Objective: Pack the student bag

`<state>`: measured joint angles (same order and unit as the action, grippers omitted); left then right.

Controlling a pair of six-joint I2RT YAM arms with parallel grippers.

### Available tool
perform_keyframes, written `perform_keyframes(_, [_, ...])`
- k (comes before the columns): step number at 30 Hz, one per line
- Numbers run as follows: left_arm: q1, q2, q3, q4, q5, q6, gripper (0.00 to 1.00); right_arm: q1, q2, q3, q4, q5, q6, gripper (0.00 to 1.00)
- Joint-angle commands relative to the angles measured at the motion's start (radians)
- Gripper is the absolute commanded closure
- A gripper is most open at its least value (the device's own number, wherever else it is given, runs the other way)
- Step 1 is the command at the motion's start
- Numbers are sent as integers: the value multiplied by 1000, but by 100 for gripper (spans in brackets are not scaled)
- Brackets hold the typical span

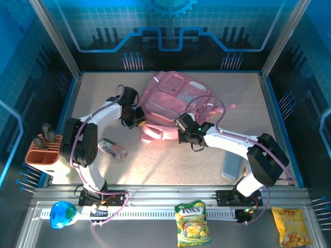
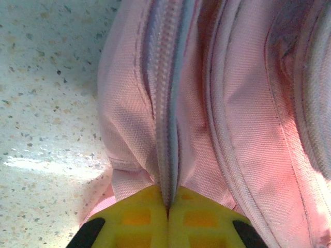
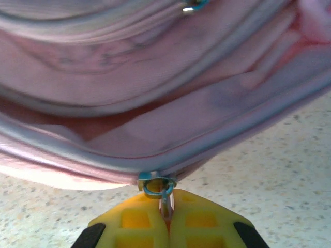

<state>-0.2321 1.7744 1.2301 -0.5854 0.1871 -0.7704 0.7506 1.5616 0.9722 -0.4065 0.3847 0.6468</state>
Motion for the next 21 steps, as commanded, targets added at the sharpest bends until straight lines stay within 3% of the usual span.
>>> perform_keyframes(1, [43,-29,23,21,-88,40,100,-71,-12,8,-78,43,-75,100])
perform_keyframes(10, [57,-55,5,6,-56,73,100,-277,54,39,13,-78,-229,99])
perform_keyframes(21, [56,-97,-34,-16,25,106,100,-426,145,154,-1,-114,-261,83])
